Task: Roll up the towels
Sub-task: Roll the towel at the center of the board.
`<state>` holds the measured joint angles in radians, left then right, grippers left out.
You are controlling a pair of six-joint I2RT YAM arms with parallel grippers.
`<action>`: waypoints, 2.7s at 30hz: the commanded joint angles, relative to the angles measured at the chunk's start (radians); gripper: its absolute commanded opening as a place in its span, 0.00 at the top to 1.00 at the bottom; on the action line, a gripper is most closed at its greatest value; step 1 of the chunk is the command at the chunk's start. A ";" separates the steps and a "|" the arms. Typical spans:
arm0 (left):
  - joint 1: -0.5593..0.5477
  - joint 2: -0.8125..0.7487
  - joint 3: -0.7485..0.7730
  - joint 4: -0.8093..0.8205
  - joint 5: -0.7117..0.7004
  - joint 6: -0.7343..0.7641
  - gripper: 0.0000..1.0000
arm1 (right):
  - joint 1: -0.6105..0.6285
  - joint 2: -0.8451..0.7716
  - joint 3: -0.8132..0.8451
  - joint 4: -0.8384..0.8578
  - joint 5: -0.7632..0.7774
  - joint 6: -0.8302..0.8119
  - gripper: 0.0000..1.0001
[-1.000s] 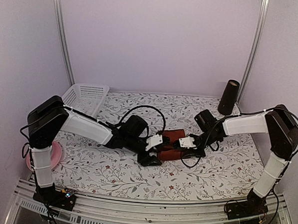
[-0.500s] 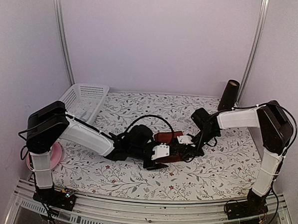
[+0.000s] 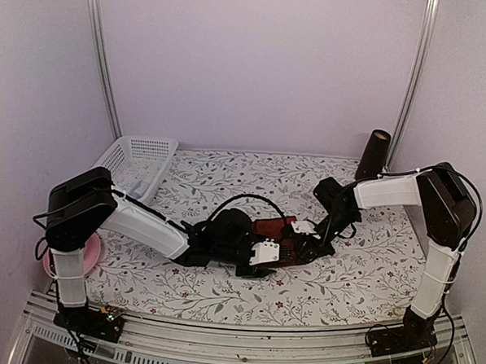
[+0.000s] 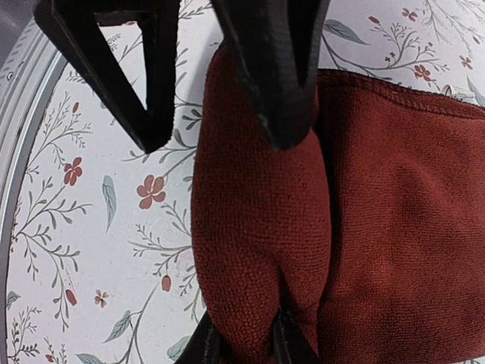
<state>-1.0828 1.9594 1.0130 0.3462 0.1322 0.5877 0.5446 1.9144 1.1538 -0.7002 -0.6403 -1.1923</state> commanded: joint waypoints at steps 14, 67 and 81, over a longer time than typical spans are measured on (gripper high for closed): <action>0.007 0.072 0.024 -0.053 -0.029 -0.046 0.84 | -0.010 0.049 -0.020 -0.088 0.061 0.011 0.75; 0.294 0.233 0.213 -0.264 0.476 -0.669 1.00 | 0.041 -0.337 -0.397 0.543 0.158 0.029 0.20; 0.312 0.265 0.224 -0.283 0.481 -0.706 1.00 | 0.048 -0.434 -0.440 0.590 0.082 0.032 0.19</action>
<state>-0.8017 2.1670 1.2499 0.1513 0.6861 -0.1032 0.5835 1.5421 0.7357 -0.1314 -0.4973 -1.1660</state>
